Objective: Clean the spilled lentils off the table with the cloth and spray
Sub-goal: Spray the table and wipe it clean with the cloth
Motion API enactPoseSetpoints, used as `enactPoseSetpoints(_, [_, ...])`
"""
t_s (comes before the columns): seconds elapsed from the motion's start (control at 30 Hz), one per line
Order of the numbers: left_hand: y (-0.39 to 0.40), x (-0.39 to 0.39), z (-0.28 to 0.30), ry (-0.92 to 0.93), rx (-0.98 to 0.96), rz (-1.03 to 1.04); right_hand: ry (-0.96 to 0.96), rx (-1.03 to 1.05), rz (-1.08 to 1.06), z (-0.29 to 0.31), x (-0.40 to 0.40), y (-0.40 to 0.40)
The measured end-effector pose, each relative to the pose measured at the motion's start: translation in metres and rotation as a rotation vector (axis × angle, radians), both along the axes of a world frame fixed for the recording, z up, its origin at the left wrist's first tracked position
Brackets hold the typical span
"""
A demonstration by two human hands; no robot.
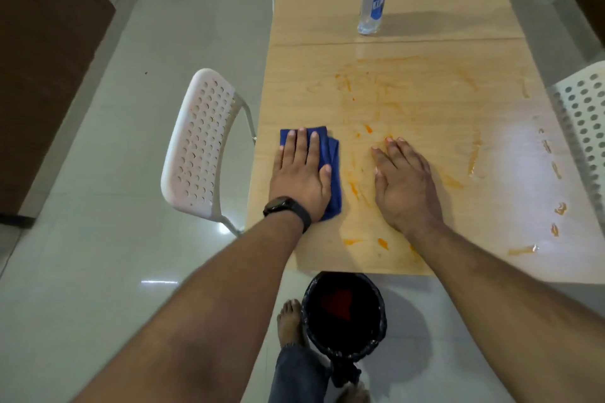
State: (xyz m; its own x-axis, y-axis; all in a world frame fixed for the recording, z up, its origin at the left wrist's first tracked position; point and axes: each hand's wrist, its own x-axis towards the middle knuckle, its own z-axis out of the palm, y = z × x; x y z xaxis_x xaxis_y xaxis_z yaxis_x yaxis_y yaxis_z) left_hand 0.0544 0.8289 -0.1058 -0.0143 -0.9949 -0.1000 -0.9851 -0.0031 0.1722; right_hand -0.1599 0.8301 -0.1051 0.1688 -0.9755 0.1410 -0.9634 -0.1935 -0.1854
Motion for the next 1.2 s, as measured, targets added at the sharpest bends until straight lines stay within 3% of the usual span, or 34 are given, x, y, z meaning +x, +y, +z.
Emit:
enactPoseSetpoints(0.2, [0.074,-0.037,-0.001,0.029,-0.004,-0.128,-0.025,-0.003,-0.003,0.005,-0.001,0.004])
enactPoseSetpoints(0.37, [0.137,-0.002,0.008,-0.005,0.058,-0.152,-0.033,0.025,-0.002,0.010,0.000,0.005])
enactPoseSetpoints(0.53, [0.095,0.022,0.004,-0.030,0.037,-0.081,-0.038,0.015,-0.008,0.008,0.001,0.004])
enactPoseSetpoints(0.73, [0.041,-0.024,0.000,-0.015,0.001,0.007,-0.054,-0.020,-0.007,0.002,-0.002,0.003])
enactPoseSetpoints(0.9, [0.094,-0.050,-0.001,0.006,-0.005,-0.167,-0.075,-0.021,-0.003,0.001,-0.004,0.003])
enactPoseSetpoints(1.07, [0.138,-0.011,0.007,-0.029,0.065,-0.301,-0.105,-0.011,0.003,0.002,-0.005,0.004])
enactPoseSetpoints(1.2, [0.124,0.019,0.014,-0.059,0.081,-0.441,-0.108,0.002,-0.007,0.005,-0.002,0.004])
